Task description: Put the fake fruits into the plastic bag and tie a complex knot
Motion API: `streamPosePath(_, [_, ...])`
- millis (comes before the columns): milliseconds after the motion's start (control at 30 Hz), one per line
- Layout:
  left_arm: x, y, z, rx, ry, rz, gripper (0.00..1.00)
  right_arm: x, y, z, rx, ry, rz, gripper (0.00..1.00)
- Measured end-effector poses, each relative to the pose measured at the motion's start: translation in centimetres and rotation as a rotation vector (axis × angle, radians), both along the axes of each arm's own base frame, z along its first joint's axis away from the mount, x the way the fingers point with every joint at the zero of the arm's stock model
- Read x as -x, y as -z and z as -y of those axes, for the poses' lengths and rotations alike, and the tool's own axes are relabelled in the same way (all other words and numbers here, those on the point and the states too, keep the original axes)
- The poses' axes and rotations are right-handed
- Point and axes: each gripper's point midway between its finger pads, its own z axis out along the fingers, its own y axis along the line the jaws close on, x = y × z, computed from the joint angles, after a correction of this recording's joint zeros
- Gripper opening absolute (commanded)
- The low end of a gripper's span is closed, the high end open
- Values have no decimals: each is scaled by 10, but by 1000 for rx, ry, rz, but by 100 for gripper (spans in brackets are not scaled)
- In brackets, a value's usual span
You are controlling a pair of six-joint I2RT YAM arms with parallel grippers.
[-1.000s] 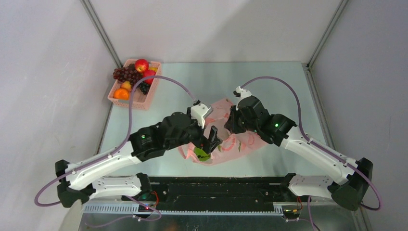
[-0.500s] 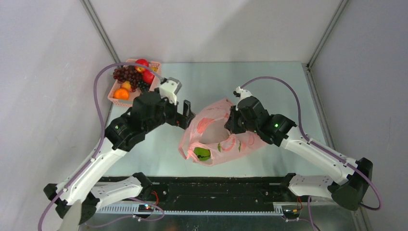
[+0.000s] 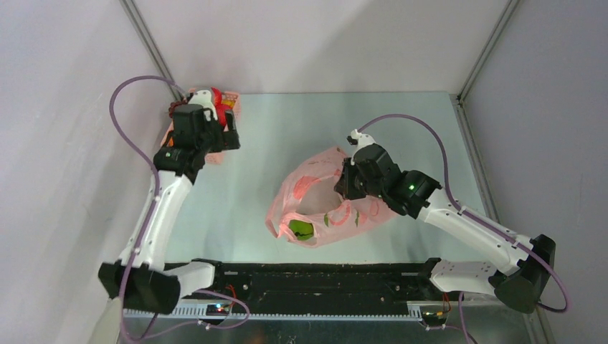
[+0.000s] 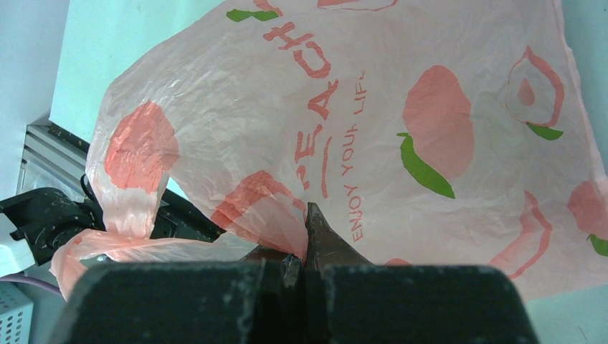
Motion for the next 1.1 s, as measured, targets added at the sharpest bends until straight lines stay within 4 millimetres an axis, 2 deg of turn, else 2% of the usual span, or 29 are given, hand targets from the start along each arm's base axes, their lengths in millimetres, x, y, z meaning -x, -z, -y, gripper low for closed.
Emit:
streamPosePath(233, [-49,58,-84,-4,-254,-125,99,-1,0,2,29,8,31,0])
streamPosePath(500, [-103,86,-161,-102,-480,-182,99,-4,1,4,57,-3,55,0])
streamPosePath(667, [-138,105,-194,-150,-538,-222,99,-5,5,-1,61,-22,51,0])
streamPosePath(800, [-159,126,-218,-183,-562,-267,96,-5,7,-8,54,-43,48,0])
streamPosePath(967, [-179,152,-229,-219,-546,-330,96,-5,6,-20,17,-79,44,0])
streamPosePath(1100, [-188,173,-232,-238,-527,-380,96,-4,5,-29,-8,-107,39,0])
